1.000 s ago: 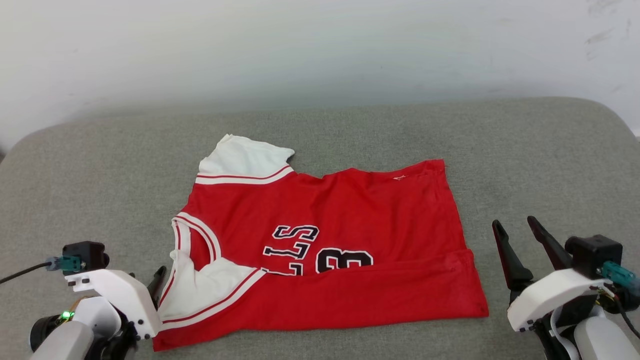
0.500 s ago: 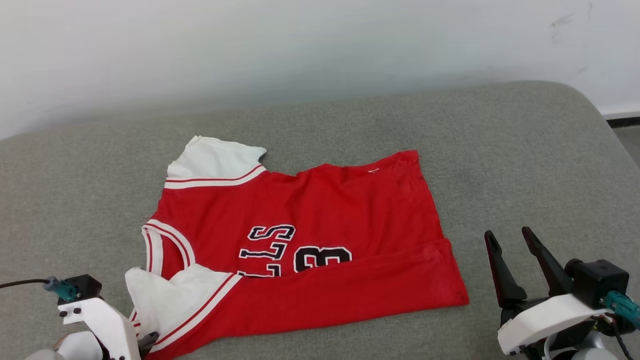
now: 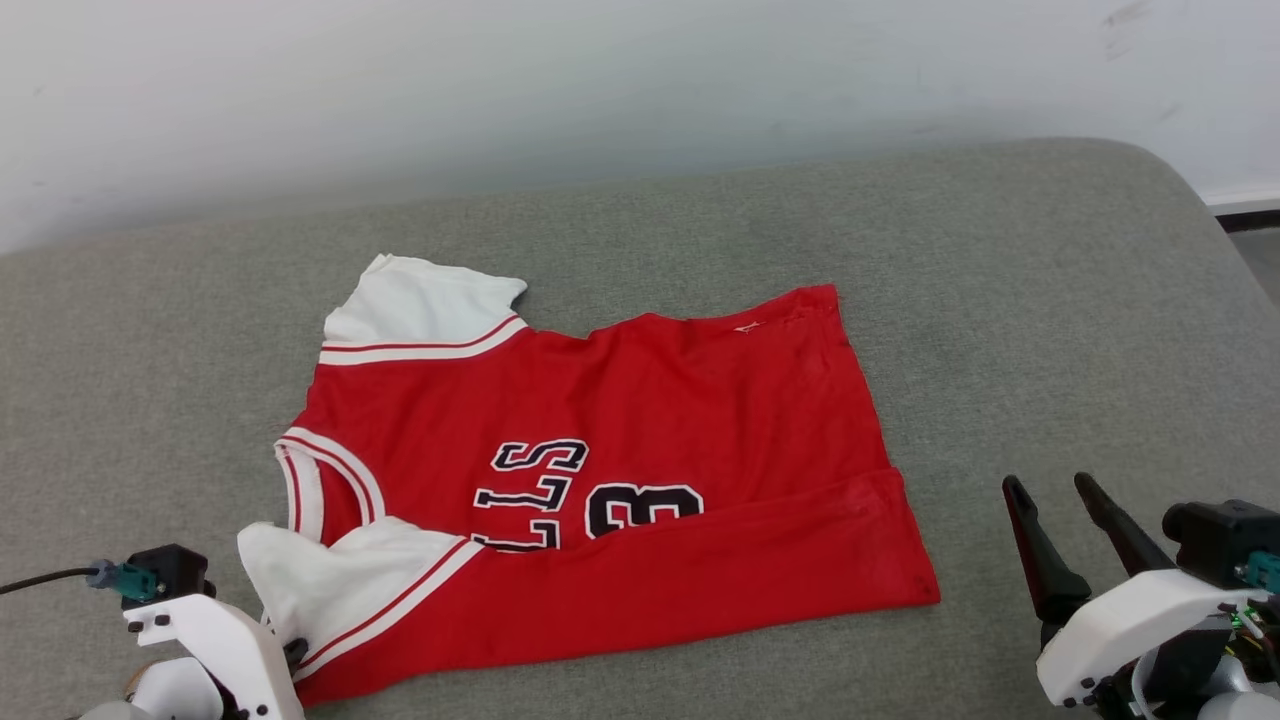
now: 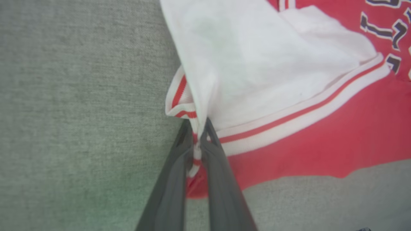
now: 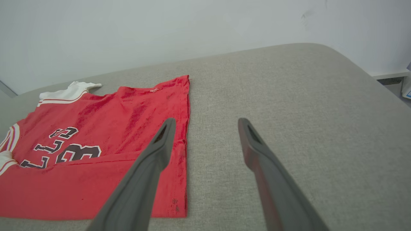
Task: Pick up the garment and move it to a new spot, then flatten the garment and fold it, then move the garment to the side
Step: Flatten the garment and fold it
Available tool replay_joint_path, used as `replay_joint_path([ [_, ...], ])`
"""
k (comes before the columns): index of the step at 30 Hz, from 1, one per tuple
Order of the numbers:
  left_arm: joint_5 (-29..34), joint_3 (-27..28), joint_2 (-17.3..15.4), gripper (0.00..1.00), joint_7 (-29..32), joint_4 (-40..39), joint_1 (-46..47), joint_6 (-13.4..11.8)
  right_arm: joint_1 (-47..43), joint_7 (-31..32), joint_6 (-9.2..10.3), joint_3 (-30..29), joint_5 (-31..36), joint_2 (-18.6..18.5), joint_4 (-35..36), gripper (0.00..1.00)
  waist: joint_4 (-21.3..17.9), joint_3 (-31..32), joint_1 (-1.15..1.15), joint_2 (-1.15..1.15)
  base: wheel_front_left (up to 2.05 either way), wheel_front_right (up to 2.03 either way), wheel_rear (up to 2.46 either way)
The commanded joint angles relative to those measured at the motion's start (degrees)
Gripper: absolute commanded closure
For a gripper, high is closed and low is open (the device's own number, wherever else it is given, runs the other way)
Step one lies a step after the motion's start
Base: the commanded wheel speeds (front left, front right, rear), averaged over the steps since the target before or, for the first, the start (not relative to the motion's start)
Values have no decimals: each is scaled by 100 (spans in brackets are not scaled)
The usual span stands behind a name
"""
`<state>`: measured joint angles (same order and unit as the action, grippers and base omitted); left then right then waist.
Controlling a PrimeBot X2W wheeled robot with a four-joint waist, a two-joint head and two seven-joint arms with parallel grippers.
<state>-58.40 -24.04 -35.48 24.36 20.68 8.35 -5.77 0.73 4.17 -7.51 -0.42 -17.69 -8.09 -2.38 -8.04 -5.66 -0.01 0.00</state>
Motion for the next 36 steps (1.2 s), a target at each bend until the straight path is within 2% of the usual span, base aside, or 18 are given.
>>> replay_joint_path([
  [1,45,-47,119,100,-88,-8,28,-27,25,277,4,-22,-78,-74,-67,0,80,6,1,0,0,0,0],
  [7,337,-32,65,100,-361,-570,319,-158,330,2242,4,-66,-388,-352,-474,0,370,-85,1,0,0,0,0],
  [11,464,-62,95,100,-443,-931,485,-205,601,3181,4,83,-492,-382,-707,0,552,-227,1,0,0,0,0],
  [16,587,-128,139,100,-488,-1291,576,-278,1003,3546,4,288,-506,-300,-1138,0,723,-418,1,0,0,0,0],
  [21,658,-174,174,100,-547,-1444,597,-304,1225,3705,3,496,-588,-172,-1862,0,837,-521,1,0,0,0,0],
  [22,666,-181,188,100,-561,-1448,582,-306,1246,3728,3,554,-630,-123,-1978,75,847,-520,1,0,0,0,0],
  [23,671,-189,202,100,-587,-1447,552,-309,1265,3755,2,619,-671,-92,-2066,100,852,-512,1,0,0,0,0],
  [29,598,-167,280,100,-715,-1348,432,-306,1390,3642,-4,819,-814,-249,-2186,100,807,-373,1,0,0,0,0],
  [36,520,-40,403,100,-1112,-1372,89,-377,1372,3370,-4,980,-965,-563,-1823,100,765,112,1,0,0,0,0],
])
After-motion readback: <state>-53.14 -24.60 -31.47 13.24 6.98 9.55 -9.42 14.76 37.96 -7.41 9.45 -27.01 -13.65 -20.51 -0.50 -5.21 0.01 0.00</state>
